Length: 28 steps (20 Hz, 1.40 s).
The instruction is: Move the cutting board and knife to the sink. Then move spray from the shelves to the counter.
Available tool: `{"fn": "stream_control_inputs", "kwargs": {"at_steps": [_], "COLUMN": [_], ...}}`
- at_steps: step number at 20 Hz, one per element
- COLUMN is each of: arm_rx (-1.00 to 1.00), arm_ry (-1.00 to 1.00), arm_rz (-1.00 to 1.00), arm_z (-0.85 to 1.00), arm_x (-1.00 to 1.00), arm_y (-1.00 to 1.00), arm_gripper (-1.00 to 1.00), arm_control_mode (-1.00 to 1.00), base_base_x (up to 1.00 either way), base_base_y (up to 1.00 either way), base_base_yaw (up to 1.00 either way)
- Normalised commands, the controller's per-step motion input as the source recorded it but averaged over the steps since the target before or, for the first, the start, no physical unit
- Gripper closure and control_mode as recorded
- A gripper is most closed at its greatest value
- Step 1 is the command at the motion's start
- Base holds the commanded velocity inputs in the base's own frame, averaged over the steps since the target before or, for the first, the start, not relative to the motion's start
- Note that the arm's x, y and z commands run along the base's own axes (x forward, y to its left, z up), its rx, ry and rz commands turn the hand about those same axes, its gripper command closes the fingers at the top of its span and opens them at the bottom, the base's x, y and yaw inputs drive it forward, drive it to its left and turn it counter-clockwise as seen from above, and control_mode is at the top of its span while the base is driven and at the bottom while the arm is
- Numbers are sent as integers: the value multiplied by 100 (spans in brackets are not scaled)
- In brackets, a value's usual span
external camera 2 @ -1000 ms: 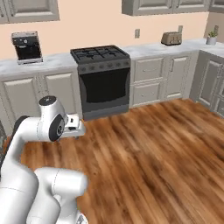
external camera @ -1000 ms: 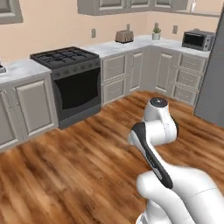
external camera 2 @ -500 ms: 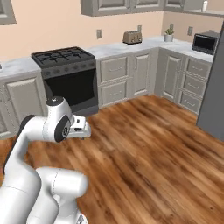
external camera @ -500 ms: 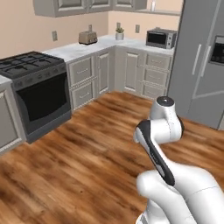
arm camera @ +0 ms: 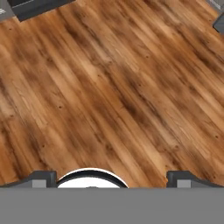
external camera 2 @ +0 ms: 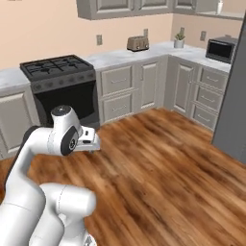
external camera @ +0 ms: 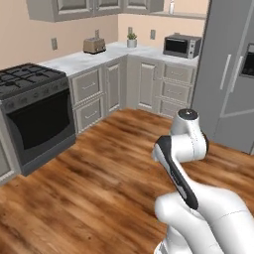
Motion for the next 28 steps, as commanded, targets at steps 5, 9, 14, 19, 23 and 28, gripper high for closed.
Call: {"fn": "stream_control_inputs", "kwargs": {"at_steps": [5, 9, 14, 19, 23, 28], "arm_rx": [0, 0, 0, 0, 0, 0], "arm_ry": [0, 0, 0, 0, 0, 0], "arm_rz": [0, 0, 0, 0, 0, 0], "arm_z": [0, 0, 0, 0, 0, 0], "arm_x": [0, 0, 0, 0, 0, 0], "arm_y": [0, 0, 0, 0, 0, 0], "arm_gripper": [-100, -100, -100, -100, -100, -100], "arm_control_mode": [100, 100, 100, 100, 100, 100], "base_base_x": [74, 75, 68, 47, 51, 60], "base_base_y": [-7, -4, -1, 0, 1, 6], "base_base_yaw": [-2, -4, -8, -19, -18, -15]}}
